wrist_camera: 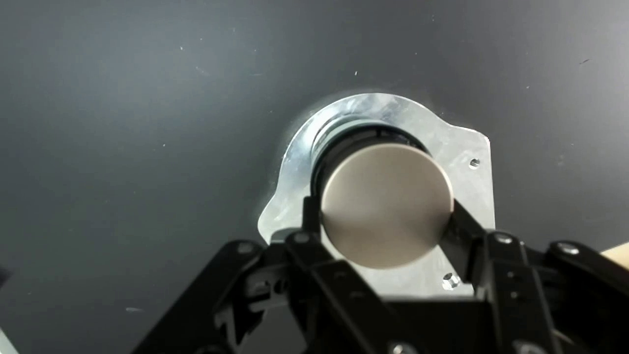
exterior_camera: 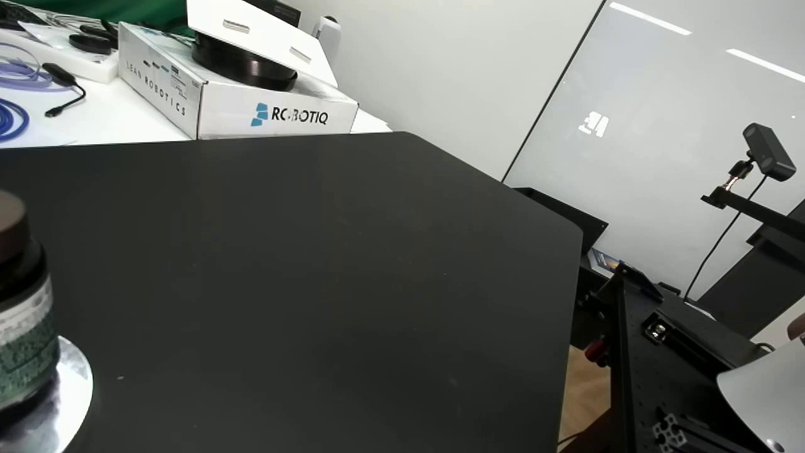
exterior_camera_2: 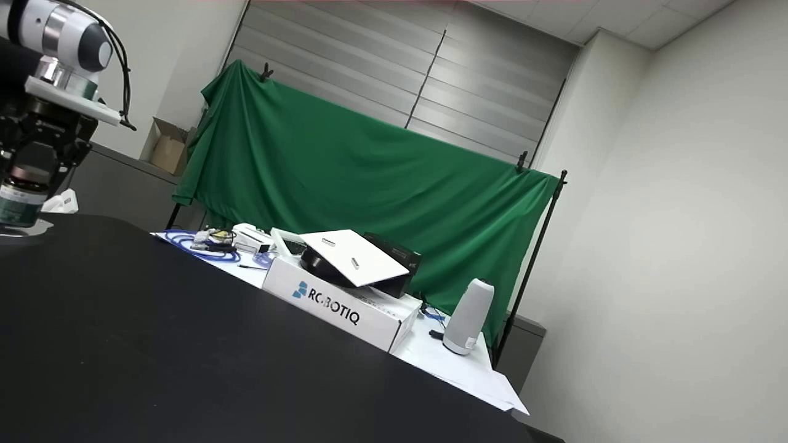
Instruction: Remove the bottle from the silver object and set it down on the right side of the table
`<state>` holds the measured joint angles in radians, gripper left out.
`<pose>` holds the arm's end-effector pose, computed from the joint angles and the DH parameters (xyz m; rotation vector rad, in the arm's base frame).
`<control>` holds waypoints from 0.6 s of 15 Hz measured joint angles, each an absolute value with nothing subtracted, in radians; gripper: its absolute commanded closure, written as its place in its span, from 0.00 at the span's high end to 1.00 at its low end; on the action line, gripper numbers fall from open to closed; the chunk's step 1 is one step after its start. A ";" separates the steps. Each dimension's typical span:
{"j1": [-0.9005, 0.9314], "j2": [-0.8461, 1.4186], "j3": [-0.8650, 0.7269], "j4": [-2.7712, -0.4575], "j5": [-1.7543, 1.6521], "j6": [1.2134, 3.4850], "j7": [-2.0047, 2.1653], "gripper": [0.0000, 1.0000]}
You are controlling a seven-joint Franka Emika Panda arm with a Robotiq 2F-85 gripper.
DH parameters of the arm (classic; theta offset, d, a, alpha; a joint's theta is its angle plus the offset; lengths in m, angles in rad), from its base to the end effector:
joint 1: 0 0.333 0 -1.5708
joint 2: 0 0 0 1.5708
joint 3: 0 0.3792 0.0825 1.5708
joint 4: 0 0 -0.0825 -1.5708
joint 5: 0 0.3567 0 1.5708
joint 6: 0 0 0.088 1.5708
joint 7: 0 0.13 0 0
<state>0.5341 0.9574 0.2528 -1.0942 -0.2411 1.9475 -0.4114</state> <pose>0.6167 0.4910 0.2649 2.5705 1.7588 -0.1168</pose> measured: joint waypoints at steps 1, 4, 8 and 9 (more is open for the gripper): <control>0.533 0.948 0.252 -1.096 -0.245 1.948 -0.418 0.35; 0.518 0.903 0.249 -1.127 -0.258 1.948 -0.433 0.35; 0.476 0.794 0.238 -1.265 -0.270 1.961 -0.442 0.35; 0.461 0.761 0.238 -1.313 -0.271 1.969 -0.447 0.35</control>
